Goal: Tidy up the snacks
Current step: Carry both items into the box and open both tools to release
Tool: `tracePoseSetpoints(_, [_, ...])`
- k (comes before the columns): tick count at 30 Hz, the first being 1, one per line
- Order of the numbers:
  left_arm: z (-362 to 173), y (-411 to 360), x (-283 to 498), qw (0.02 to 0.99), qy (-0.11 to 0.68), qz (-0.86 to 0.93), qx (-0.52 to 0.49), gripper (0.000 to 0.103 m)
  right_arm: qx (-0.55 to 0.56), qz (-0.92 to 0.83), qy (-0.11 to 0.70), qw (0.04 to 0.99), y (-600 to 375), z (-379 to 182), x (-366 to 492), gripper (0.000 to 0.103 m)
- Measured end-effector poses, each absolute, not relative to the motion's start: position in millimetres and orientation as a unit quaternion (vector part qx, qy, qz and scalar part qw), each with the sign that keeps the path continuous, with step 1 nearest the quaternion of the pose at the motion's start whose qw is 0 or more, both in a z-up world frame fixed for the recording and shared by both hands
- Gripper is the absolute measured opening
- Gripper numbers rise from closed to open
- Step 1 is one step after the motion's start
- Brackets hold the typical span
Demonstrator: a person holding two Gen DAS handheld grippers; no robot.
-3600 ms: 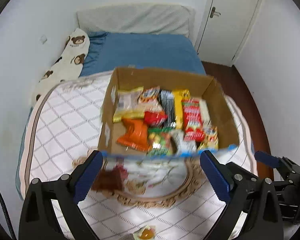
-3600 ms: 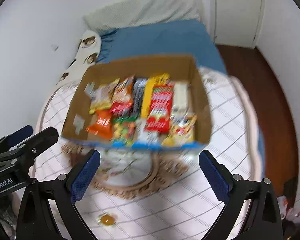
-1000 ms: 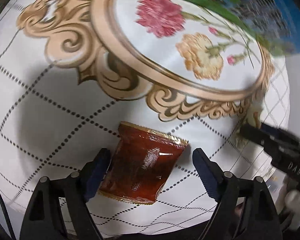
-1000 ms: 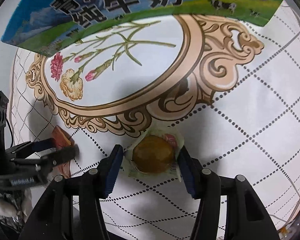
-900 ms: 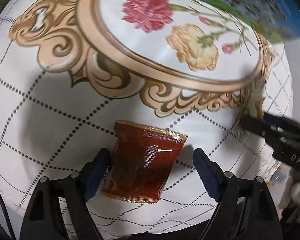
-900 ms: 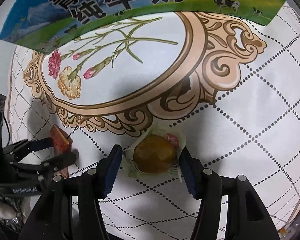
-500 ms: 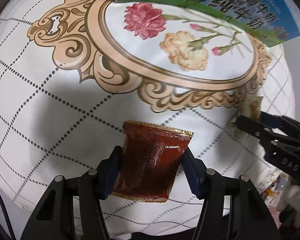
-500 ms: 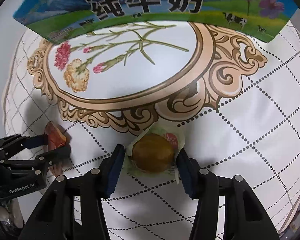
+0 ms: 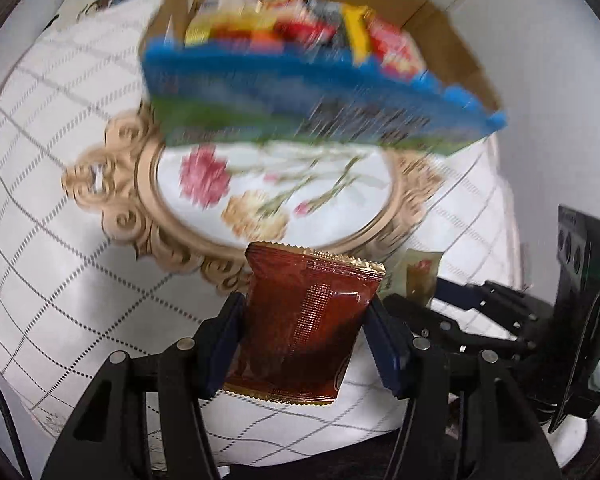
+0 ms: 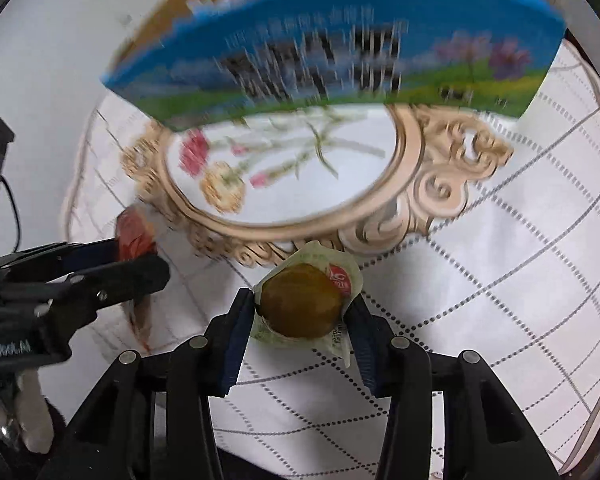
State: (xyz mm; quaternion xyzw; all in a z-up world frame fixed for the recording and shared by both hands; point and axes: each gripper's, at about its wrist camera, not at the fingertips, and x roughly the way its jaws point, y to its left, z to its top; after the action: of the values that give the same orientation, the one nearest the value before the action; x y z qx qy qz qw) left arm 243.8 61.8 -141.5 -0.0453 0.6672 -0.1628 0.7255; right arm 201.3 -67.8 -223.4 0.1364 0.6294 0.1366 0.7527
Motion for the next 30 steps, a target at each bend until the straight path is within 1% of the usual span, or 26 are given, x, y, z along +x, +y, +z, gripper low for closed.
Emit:
tracePoseSetpoints(1, [-139,63,250,0.729,0.662,-0.168,-0.052,0.056,0.143,0.14,0.621,0.757,-71,-214,201,0.049])
tracePoseSetpoints(8, [-73,47,310,0.757,0.62,-0.187,-0.081,0.056,0.167,0.161,0.555,0.799,-106,-128,231,0.049])
tracePoseSetpoints(11, [-67,37,349,0.766,0.613,-0.176,-0.084,0.057,0.162,0.156,0.533,0.816,-113,-105,262,0.049])
tracePoseSetpoints(13, [-75,35,373,0.761,0.62,-0.168,-0.093,0.057,0.16,0.153,0.526,0.821,-119,-97,285,0.049])
tracePoseSetpoints(17, [-98,34,414,0.748,0.642,-0.139,-0.094,0.057,0.156,0.146,0.532,0.819,-120,-99,332,0.049])
tracePoseSetpoints(20, [-117,38,434,0.737,0.661,-0.116,-0.081,0.057,0.151,0.138,0.551,0.809,-123,-114,359,0.049])
tracePoseSetpoints(25, [-151,51,449,0.719,0.689,-0.071,-0.059,0.057,0.148,0.127,0.59,0.783,-124,-148,377,0.049])
tracePoseSetpoints(26, [-155,53,449,0.716,0.692,-0.065,-0.058,0.057,0.148,0.121,0.599,0.777,-125,-156,379,0.052])
tracePoseSetpoints(28, [-163,60,449,0.712,0.698,-0.052,-0.06,0.061,0.148,0.115,0.616,0.765,-126,-167,380,0.052])
tracePoseSetpoints(29, [-165,62,448,0.712,0.698,-0.05,-0.062,0.063,0.152,0.11,0.618,0.763,-128,-170,381,0.057])
tracePoseSetpoints(30, [-166,63,448,0.714,0.696,-0.048,-0.063,0.069,0.152,0.106,0.622,0.761,-129,-173,382,0.072])
